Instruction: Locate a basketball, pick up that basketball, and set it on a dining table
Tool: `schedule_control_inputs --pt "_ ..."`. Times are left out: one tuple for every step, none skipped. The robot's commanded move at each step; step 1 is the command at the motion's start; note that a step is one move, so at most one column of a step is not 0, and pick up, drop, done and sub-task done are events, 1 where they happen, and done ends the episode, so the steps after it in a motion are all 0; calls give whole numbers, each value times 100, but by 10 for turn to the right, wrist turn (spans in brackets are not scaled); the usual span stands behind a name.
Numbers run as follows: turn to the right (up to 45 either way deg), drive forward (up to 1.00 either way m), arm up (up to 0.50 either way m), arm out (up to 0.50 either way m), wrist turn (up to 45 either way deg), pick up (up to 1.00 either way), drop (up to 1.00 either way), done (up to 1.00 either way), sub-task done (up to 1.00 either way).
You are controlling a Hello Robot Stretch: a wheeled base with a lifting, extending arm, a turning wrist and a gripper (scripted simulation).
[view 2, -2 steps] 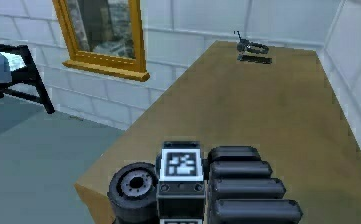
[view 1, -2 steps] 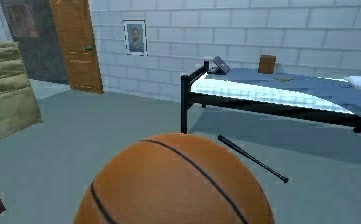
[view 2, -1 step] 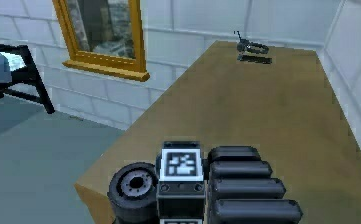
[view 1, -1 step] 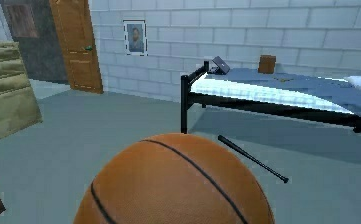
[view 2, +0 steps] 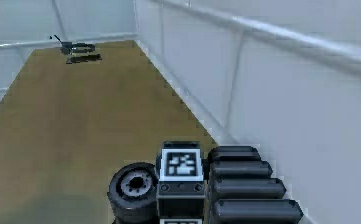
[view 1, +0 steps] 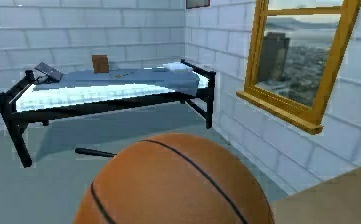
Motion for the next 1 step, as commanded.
schedule_control_inputs --pt "450 0 0 0 0 0 0 0 0"
